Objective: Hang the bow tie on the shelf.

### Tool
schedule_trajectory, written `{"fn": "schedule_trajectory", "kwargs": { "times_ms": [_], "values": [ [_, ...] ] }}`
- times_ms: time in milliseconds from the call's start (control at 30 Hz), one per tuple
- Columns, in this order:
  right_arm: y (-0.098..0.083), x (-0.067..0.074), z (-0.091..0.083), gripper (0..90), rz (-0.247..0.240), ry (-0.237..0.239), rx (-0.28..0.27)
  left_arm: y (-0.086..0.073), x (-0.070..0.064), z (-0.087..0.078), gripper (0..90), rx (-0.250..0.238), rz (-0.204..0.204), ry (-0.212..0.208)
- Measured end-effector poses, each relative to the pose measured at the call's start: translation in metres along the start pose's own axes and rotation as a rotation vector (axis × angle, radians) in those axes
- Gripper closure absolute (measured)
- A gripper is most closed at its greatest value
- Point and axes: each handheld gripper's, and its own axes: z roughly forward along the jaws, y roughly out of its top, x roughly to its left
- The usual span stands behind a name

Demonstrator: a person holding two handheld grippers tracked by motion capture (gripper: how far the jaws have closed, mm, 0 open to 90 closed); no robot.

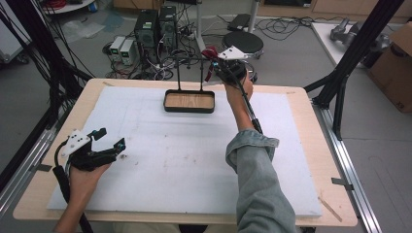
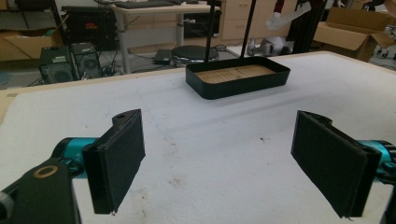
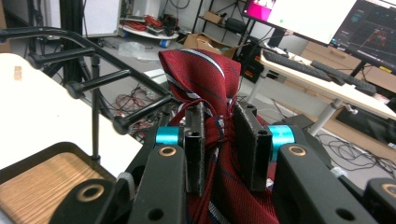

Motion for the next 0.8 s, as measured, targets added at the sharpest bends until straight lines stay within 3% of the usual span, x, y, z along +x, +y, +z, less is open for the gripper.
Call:
{"fn": "schedule_trajectory", "kwargs": {
  "times_ms": [400,667,800],
  "values": [
    [-0.015,-0.012,0.005,74.0,0.017,-0.048,0.094,-0.001,0.0,-0.001,17.6,-0.001,0.0,0.003],
    [-0.031,-0.012,0.007,73.7,0.023,-0.032,0.146,-0.001,-0.001,0.0,17.6,0.002,0.001,0.001],
    [-0.043,-0.006,0.009,73.7,0.042,-0.02,0.14,-0.001,-0.002,0.0,17.6,0.005,0.004,-0.002]
  ]
}}
